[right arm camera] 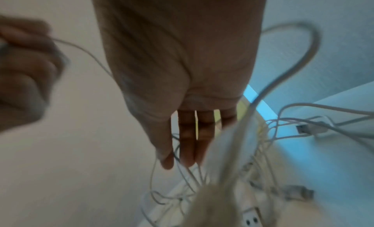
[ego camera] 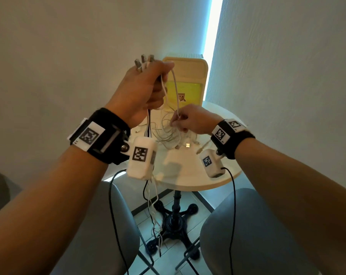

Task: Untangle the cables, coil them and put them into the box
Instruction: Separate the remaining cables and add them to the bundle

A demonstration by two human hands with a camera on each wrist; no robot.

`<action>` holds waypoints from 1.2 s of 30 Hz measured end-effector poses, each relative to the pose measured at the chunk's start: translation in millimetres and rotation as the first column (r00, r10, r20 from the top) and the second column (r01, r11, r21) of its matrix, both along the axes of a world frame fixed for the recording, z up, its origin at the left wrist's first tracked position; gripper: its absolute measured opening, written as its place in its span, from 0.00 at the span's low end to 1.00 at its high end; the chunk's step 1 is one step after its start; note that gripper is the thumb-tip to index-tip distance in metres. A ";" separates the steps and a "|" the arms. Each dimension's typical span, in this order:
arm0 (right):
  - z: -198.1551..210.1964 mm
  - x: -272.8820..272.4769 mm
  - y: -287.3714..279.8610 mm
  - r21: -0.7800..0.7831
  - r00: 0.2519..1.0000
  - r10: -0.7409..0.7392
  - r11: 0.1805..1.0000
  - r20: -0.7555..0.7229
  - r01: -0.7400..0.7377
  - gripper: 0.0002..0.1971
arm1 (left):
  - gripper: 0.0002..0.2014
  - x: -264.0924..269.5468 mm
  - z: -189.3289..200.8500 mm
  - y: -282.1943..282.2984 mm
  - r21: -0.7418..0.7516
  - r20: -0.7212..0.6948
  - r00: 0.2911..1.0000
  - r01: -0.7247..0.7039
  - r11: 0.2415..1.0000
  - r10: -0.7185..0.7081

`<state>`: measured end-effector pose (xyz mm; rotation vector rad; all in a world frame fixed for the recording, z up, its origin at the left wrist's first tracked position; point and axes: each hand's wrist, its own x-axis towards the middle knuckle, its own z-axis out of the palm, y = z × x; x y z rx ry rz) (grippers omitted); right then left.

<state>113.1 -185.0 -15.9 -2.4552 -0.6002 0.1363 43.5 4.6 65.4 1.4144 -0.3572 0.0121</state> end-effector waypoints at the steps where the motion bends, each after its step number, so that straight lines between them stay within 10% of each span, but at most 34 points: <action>1: -4.2 3.8 -2.1 0.023 0.999 -0.039 0.999 0.009 0.039 0.05 | 0.18 -3.2 6.0 2.0 -0.026 0.021 1.000 0.014 1.000 -0.014; 18: 54.0 -3.7 -11.6 0.297 0.913 -0.032 0.950 0.406 -0.099 0.09 | 0.13 26.7 -66.1 -17.0 0.265 0.060 0.936 -0.350 0.898 0.348; 27: 53.9 -16.7 -15.7 0.399 0.953 -0.023 0.911 0.302 -0.104 0.13 | 0.25 35.5 -62.7 -31.2 0.250 0.146 0.952 -0.298 0.921 0.269; 36: -1.4 -12.1 -20.8 0.248 0.991 -0.135 0.960 0.012 0.128 0.05 | 0.03 32.0 -45.3 -26.8 0.119 -0.023 0.957 -0.286 0.951 0.291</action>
